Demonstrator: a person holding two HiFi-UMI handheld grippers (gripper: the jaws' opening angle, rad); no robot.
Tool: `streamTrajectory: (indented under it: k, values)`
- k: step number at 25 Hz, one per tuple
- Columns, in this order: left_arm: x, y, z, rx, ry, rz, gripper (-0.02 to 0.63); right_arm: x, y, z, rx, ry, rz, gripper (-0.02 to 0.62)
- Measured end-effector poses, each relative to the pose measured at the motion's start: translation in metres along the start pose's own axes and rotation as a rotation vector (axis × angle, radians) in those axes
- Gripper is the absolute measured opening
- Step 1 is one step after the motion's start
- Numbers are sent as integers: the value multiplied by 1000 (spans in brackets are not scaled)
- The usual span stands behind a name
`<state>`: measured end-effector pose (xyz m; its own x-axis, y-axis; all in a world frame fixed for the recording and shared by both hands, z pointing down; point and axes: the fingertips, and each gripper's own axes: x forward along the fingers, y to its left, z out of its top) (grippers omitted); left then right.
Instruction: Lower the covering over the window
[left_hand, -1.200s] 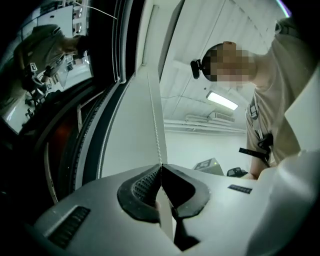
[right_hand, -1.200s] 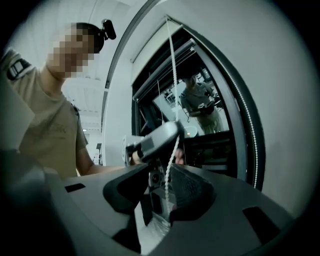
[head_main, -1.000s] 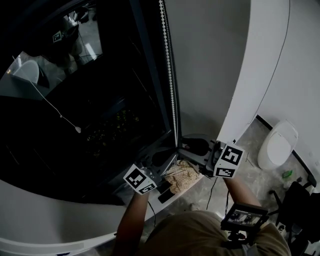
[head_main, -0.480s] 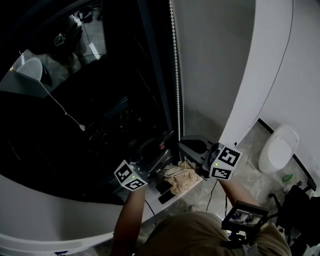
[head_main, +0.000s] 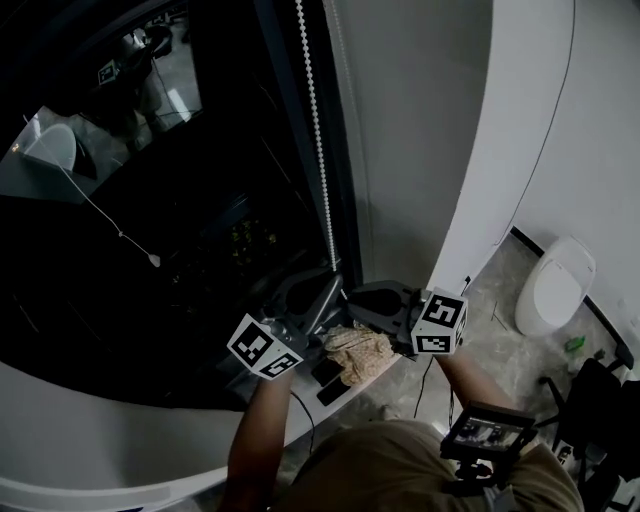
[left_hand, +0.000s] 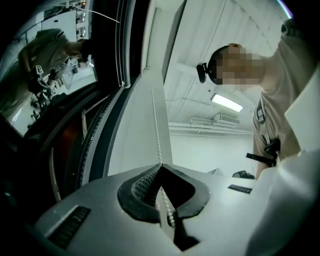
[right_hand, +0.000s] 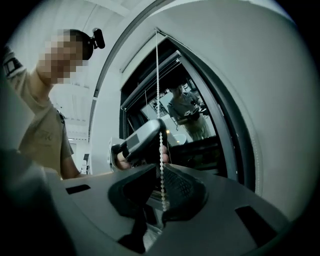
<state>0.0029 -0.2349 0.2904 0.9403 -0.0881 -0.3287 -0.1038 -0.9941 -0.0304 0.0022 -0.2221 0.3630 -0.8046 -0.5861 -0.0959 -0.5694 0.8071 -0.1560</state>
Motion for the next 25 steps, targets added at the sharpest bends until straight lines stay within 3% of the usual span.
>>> streamTrajectory:
  k: [2,5,9,11,16,17,19,20,22,25]
  values:
    - [-2,0,-18,26,47,8,20,-10,-7,13,8,-54,-7,106]
    - [-7,-8,-57,-12,113,-2,18,-16,-9,47,-14,-158,-50,117]
    - [-15,-23,-78,-92,93,-15,20,-6,-1,66,-115,-154,-98,112]
    - [-15,-25,-77,-87,95,-26,19,-4,-1,65,-141,-144,-131,29]
    - [-21,-34,-68,-46,115,-108,20,-5,-2,63,-59,-158,-130,11]
    - [-24,-31,-60,-62,80,-124,40,-6,-3,62,-53,-160,-130,11]
    - [-29,-14,-35,-127,-34,-124,192,-6,-5,53,-42,-131,-121,9]
    - [-29,-5,-21,-144,-80,-113,199,-4,-6,42,-38,-92,-115,9]
    - [-20,2,-1,-111,-99,-99,199,2,-6,10,-14,-1,-100,9]
    - [5,-3,4,-4,-24,-76,189,5,-1,-18,22,45,-76,9]
